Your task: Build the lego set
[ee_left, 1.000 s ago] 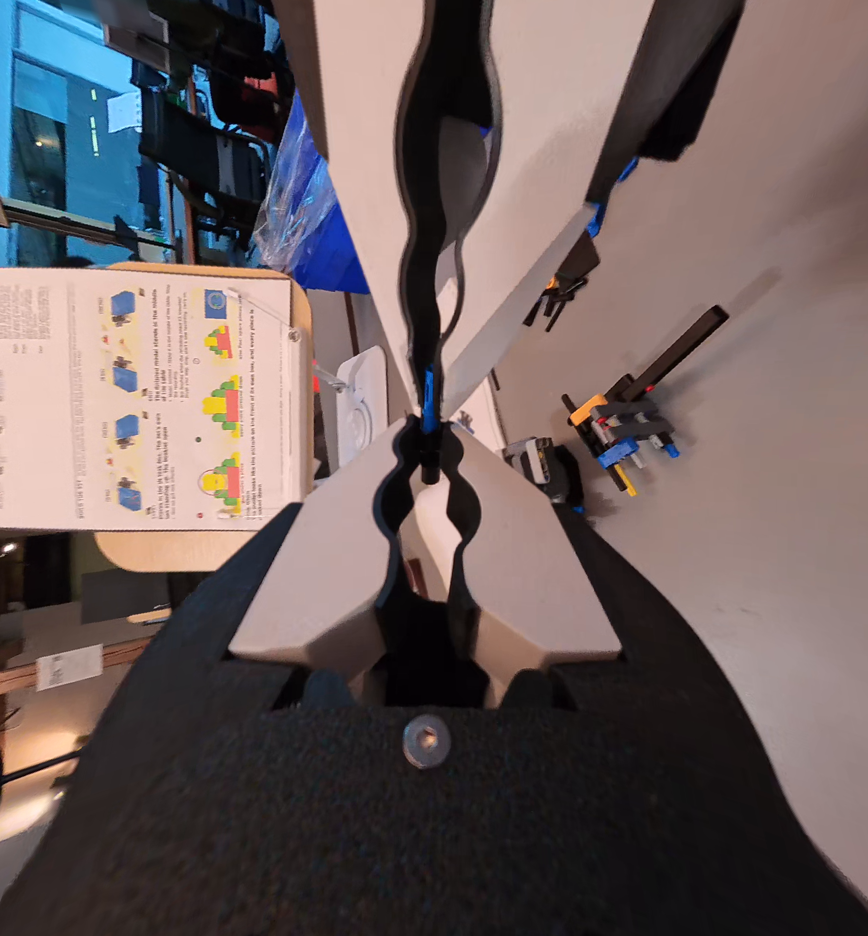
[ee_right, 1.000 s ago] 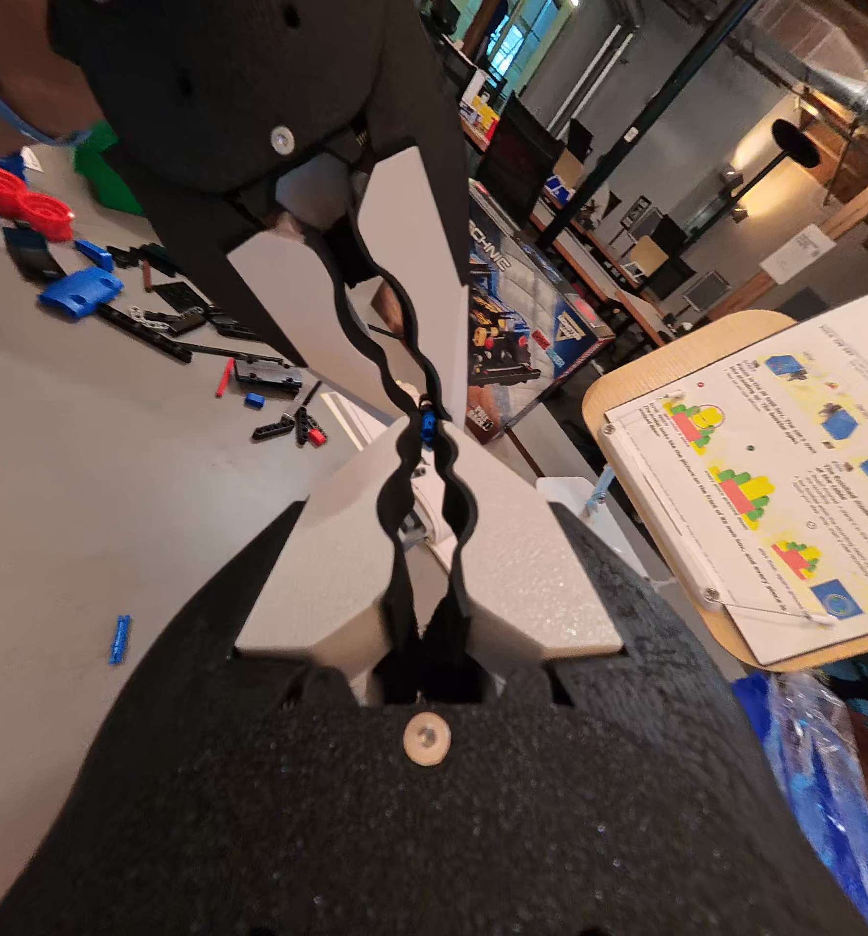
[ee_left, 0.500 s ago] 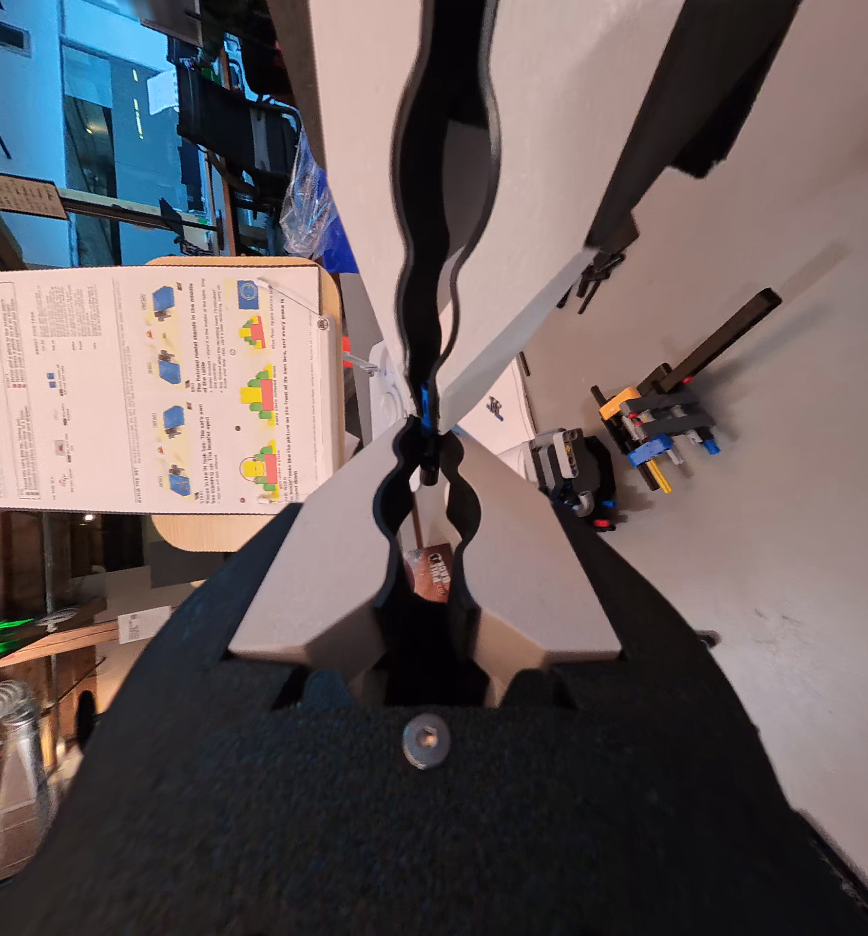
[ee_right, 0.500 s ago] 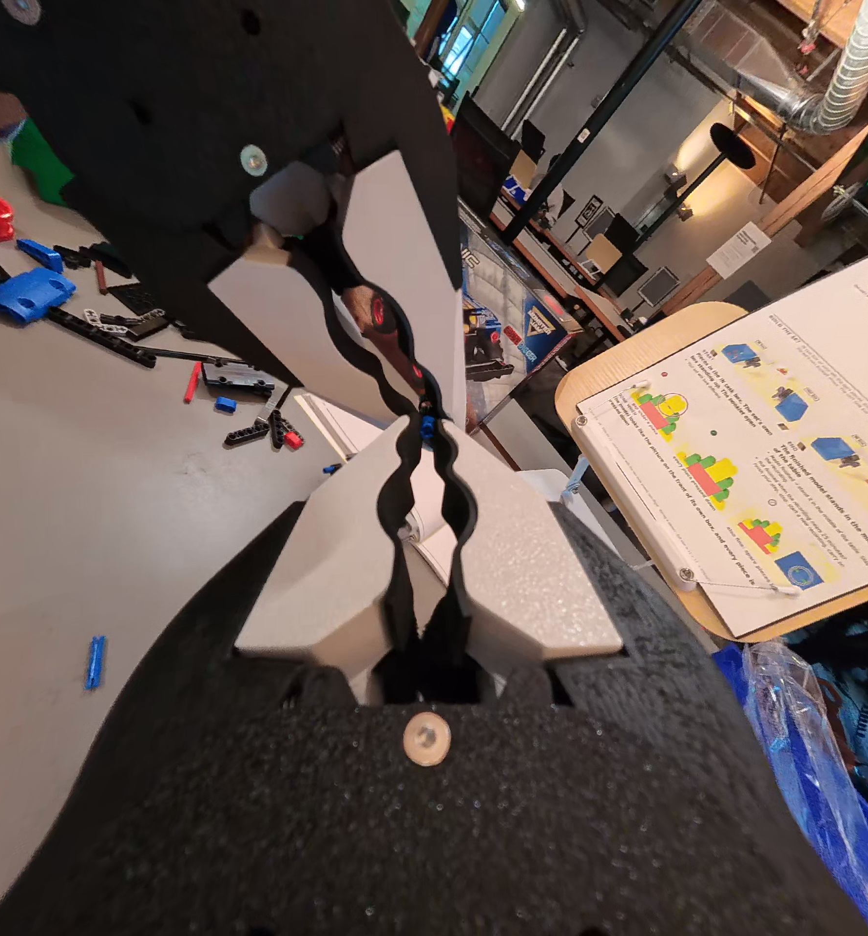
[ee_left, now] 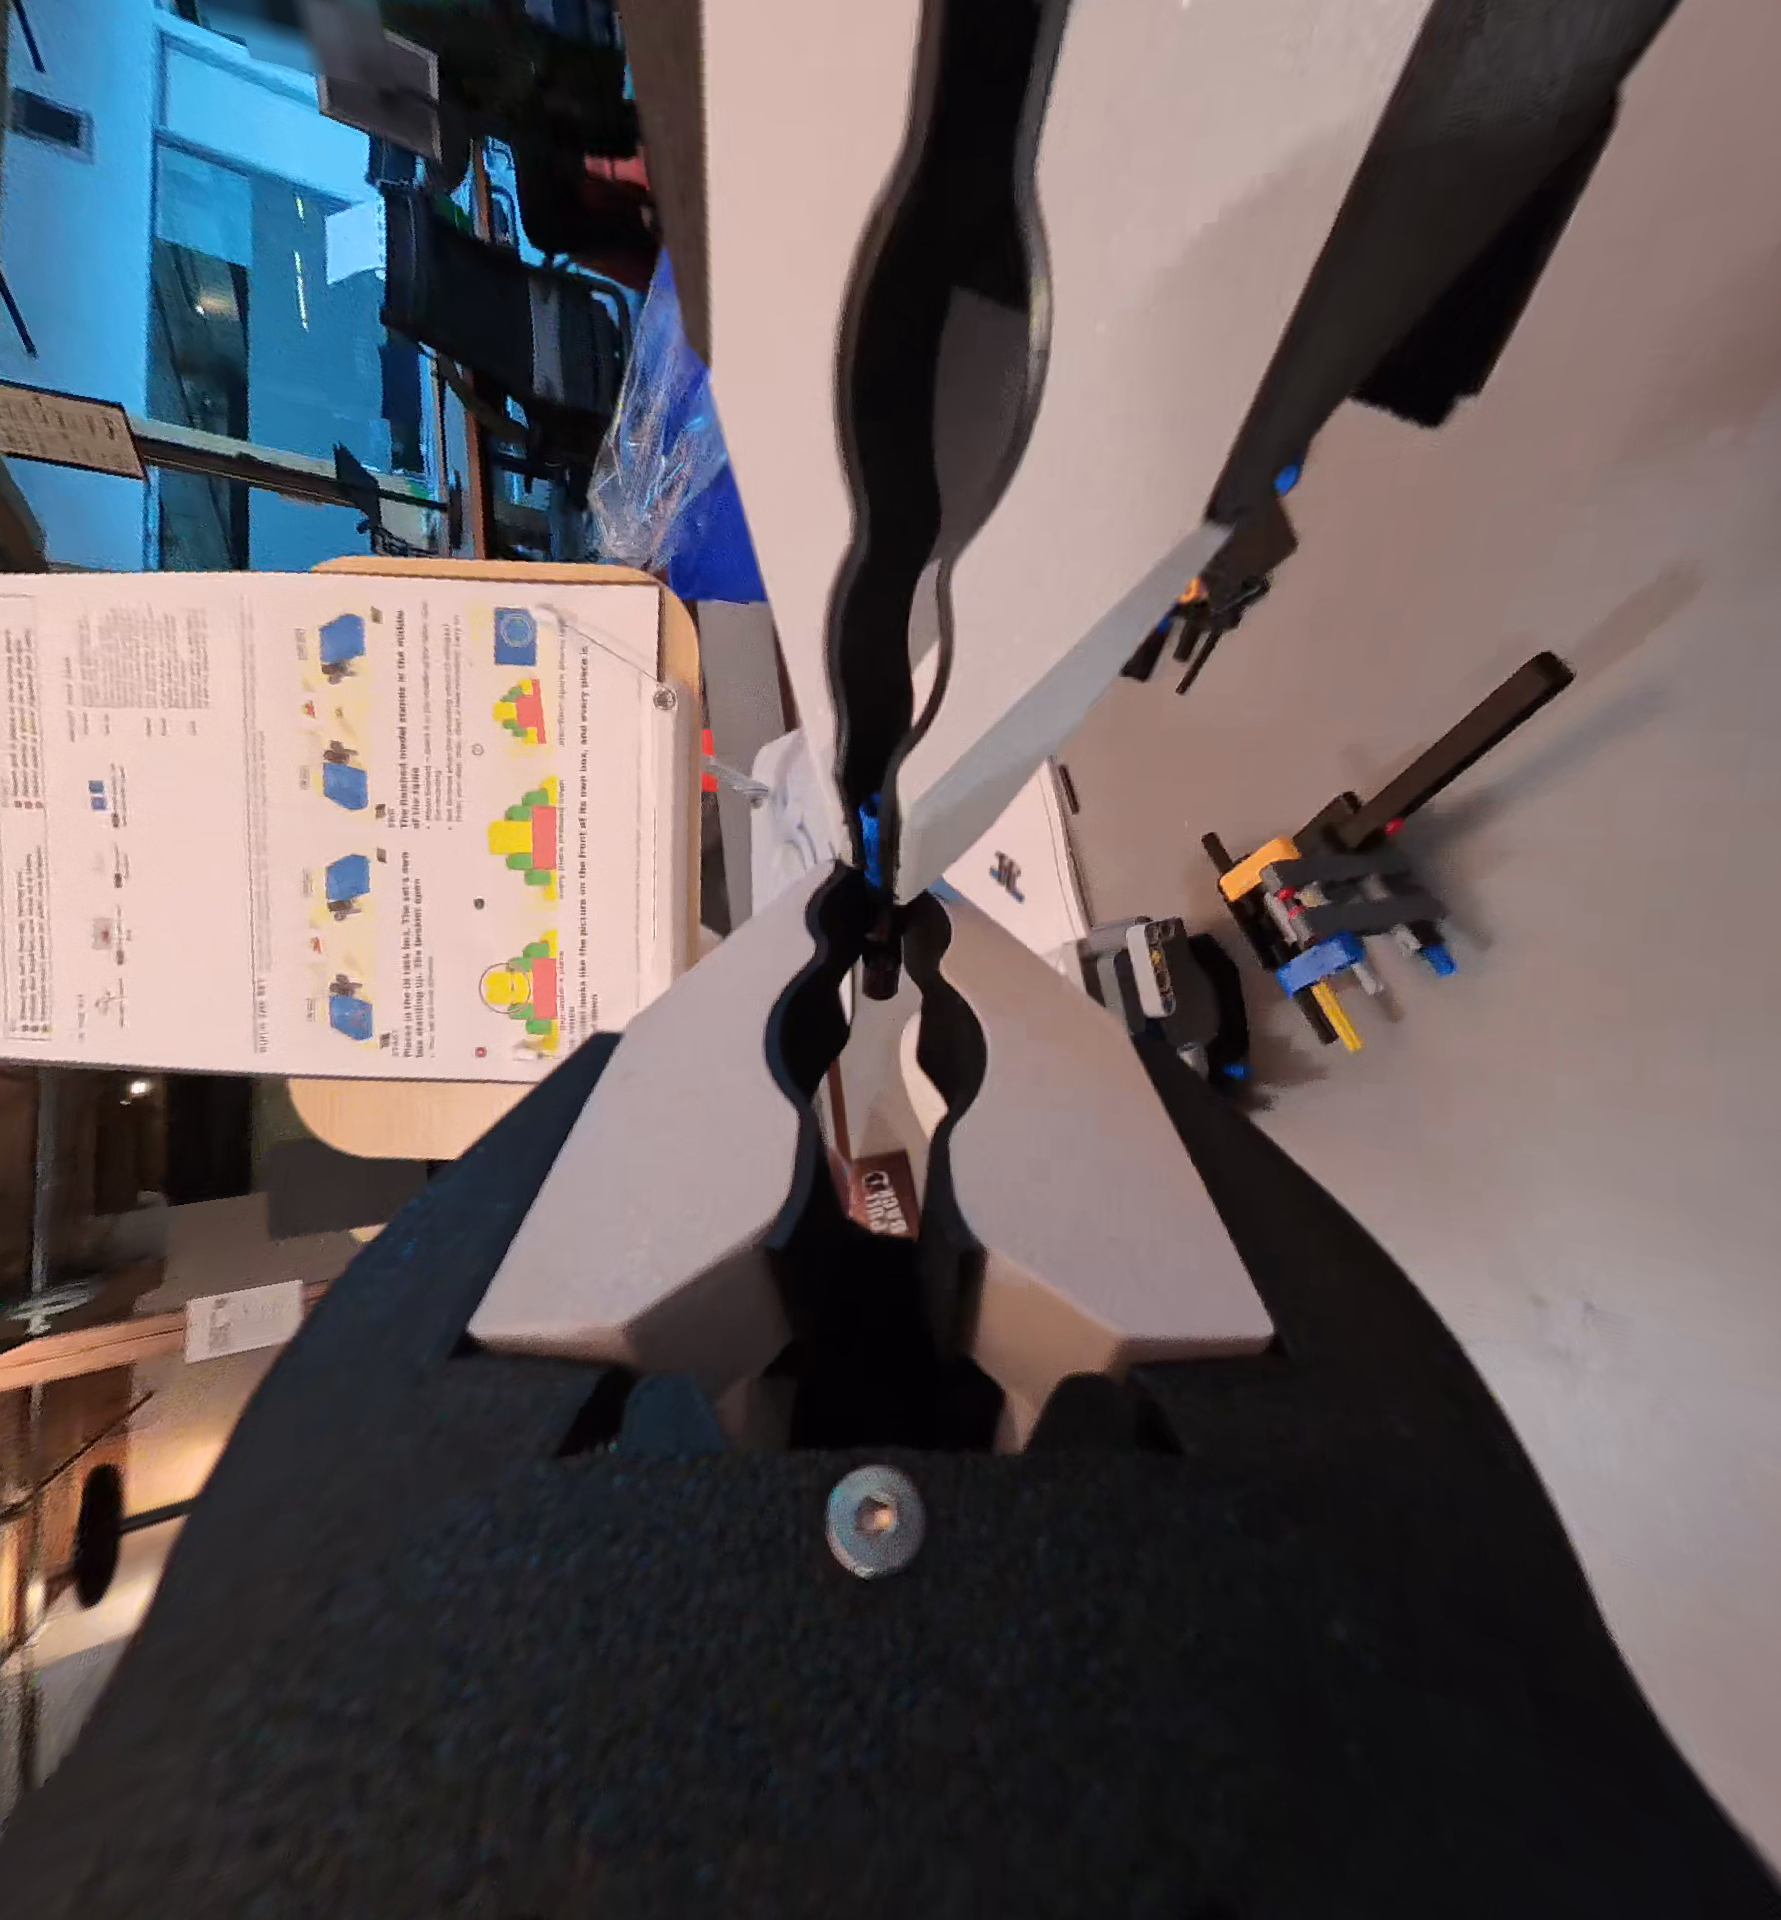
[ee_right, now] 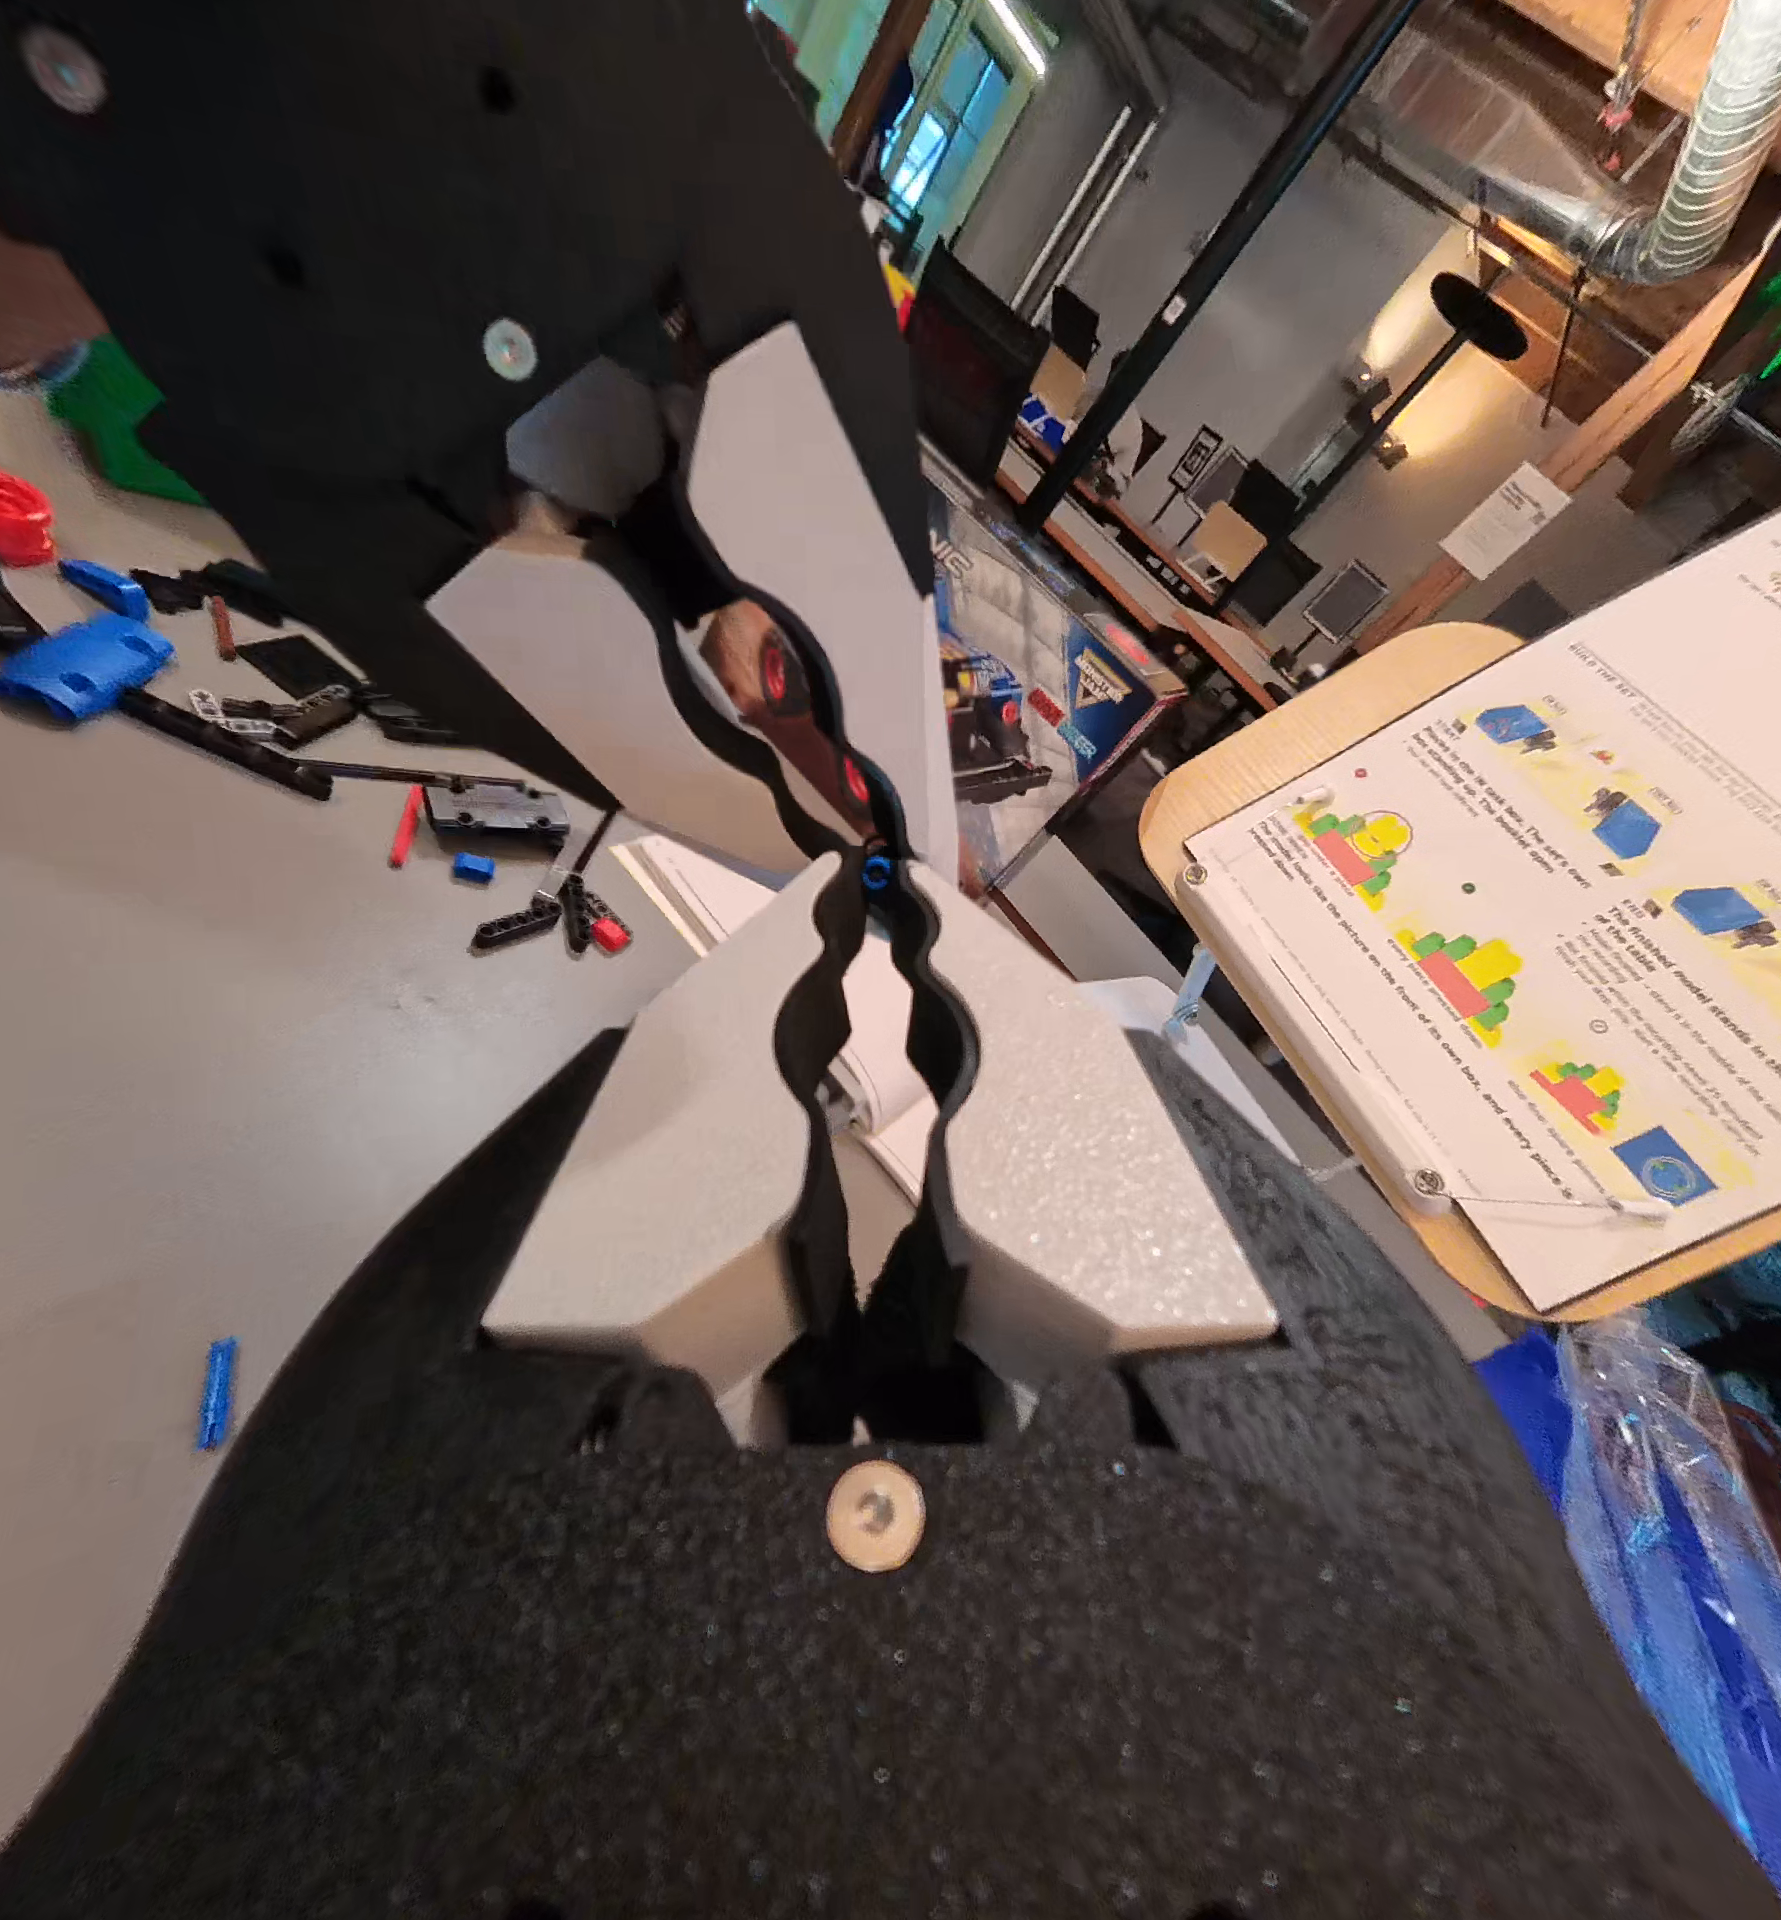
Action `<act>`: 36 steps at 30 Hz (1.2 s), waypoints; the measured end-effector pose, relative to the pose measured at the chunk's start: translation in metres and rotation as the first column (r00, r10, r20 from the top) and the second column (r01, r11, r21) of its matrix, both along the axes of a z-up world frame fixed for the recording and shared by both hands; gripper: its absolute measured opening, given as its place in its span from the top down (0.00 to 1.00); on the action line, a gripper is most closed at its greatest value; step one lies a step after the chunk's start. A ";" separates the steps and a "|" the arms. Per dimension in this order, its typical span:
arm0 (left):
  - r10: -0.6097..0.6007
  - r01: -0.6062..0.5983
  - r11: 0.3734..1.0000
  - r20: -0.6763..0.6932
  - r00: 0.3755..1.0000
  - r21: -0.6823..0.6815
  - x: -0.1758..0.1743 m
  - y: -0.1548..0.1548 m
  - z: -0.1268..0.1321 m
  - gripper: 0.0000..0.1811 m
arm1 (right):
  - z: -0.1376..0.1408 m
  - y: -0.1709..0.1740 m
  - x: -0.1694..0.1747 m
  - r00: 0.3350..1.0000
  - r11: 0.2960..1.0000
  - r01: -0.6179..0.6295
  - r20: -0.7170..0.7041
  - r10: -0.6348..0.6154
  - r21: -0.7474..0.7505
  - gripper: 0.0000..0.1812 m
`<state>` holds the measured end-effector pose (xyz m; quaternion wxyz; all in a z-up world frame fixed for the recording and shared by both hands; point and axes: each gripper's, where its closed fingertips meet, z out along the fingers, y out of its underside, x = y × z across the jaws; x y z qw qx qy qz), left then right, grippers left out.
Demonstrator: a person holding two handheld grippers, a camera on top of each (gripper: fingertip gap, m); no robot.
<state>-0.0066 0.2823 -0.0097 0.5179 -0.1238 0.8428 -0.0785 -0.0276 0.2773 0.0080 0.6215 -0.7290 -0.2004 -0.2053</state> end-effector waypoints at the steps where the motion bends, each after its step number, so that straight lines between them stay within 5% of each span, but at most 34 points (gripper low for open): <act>1: 0.009 -0.009 1.000 0.000 1.000 0.007 0.001 0.001 0.000 0.97 | 0.000 0.000 0.001 1.000 1.000 0.000 0.003 0.000 -0.010 0.98; 10: -0.001 0.001 1.000 0.038 0.999 0.014 0.006 -0.001 0.000 0.97 | -0.001 0.001 0.006 0.999 0.998 0.051 0.009 -0.051 -0.021 0.98; 14: -0.076 0.082 0.992 0.067 0.995 -0.099 0.000 -0.015 0.013 0.97 | 0.012 -0.010 -0.003 0.971 0.995 -0.096 -0.220 0.095 0.007 0.98; 19: -0.087 0.098 0.985 0.086 0.992 -0.140 -0.001 -0.019 0.020 0.97 | 0.020 -0.016 -0.003 0.919 0.978 -0.204 -0.333 0.210 0.054 0.98; 36: -0.126 0.140 0.962 0.073 0.989 -0.233 -0.004 -0.025 0.023 0.97 | 0.020 -0.024 0.014 0.949 0.985 -0.172 -0.263 0.175 0.034 0.98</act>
